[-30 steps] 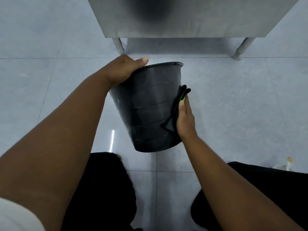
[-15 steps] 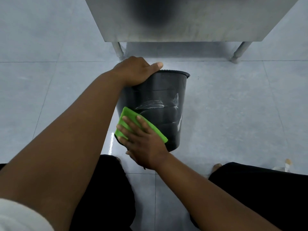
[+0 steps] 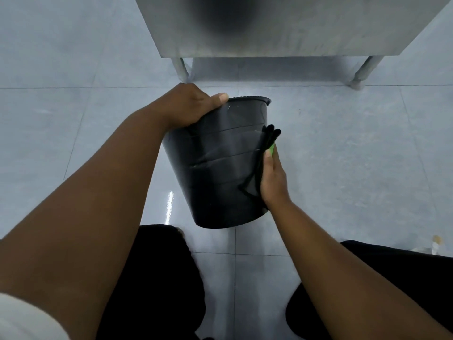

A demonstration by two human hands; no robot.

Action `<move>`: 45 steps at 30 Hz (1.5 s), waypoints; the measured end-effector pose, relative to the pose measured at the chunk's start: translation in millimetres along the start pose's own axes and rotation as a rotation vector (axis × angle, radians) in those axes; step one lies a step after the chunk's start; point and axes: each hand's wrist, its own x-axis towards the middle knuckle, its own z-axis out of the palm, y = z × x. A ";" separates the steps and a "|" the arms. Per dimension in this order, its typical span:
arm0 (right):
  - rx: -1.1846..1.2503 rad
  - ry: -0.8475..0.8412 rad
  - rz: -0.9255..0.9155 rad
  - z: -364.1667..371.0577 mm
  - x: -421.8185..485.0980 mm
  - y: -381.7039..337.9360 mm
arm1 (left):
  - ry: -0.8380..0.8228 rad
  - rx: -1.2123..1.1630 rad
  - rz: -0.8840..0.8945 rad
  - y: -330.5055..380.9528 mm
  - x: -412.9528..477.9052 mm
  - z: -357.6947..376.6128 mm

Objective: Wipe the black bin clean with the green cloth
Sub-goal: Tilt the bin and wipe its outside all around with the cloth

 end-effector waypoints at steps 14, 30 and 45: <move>-1.218 -0.509 -1.296 77.9 -65.9 -24.8 | 0.103 0.134 -0.107 -6.3 3.9 16.1; -0.349 0.044 -0.110 17.7 11.0 -55.3 | -0.023 -0.109 -0.077 11.1 -7.1 11.8; -1.560 -0.445 -1.273 66.8 -79.7 -8.7 | 0.103 0.023 -0.144 31.5 0.1 25.6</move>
